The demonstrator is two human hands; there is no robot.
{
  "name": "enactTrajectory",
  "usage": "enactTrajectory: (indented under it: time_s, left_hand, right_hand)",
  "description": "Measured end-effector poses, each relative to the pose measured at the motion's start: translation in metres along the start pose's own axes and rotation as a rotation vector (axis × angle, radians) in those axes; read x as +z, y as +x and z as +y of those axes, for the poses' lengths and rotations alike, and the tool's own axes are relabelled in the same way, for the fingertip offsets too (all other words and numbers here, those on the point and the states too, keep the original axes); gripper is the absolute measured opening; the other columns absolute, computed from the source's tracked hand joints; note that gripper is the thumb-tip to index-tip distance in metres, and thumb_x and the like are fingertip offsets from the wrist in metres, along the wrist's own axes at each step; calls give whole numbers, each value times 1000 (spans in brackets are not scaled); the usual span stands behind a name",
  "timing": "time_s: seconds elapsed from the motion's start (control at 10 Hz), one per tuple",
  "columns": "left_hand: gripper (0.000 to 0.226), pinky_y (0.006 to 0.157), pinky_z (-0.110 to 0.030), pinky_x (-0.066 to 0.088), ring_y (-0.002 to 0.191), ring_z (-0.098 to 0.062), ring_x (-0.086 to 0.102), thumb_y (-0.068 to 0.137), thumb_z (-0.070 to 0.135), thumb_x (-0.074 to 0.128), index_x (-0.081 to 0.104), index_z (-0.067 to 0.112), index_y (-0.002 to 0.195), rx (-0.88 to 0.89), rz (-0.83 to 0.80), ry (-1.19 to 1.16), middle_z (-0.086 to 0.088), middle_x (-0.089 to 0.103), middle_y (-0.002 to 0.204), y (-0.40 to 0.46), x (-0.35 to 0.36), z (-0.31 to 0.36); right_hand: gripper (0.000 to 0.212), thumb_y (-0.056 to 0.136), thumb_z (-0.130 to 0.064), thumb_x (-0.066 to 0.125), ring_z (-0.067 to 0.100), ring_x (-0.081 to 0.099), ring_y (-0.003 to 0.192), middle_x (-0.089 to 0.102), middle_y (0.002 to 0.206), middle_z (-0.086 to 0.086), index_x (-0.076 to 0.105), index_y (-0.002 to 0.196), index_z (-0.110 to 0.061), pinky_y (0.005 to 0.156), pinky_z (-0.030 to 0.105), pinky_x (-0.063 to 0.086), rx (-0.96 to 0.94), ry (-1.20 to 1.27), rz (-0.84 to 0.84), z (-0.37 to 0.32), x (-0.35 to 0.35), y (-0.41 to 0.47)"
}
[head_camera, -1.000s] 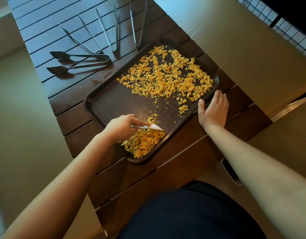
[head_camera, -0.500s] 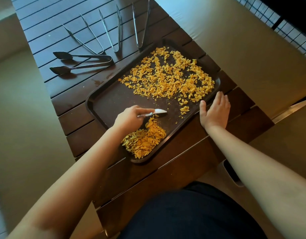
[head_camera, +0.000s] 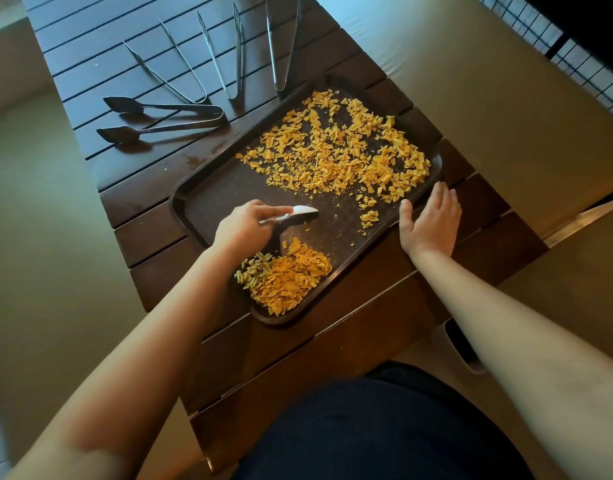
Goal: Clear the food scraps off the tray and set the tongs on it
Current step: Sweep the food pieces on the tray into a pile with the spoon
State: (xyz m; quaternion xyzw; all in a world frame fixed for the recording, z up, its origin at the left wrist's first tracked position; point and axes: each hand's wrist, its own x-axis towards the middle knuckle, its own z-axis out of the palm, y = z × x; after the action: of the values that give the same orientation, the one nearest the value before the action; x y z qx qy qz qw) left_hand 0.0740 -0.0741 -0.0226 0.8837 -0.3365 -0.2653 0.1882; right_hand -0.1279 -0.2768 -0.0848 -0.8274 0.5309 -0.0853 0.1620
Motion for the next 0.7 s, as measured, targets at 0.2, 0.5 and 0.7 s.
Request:
enactTrajectory:
  time_s: [0.2,0.5,0.7]
  left_hand:
    - [38,69,-30,48,80,-8,54,94,16,48,59,48,109,5,-200,-34,15,53,93,-22,-7,-13]
    - [36,62,-27,44,80,-14,54,94,20,47,60,46,116,-46,18,-108,5,58,111,1,6,36]
    - [42,61,-27,49,86,-17,58,95,18,40,57,48,120,-5,4,18,4,55,119,29,34,77]
  right_hand:
    - [81,87,-57,23,30,16,143,24,153,17,21,147,-2,116,40,12,0,7,5,0,-1,0]
    - [79,89,-54,23,30,16,143,25,153,18,22,147,0,116,41,12,-6,12,5,0,-1,-1]
    - [78,89,-53,22,29,15,144,24,153,17,21,147,-1,116,40,10,-2,15,3,-1,-1,0]
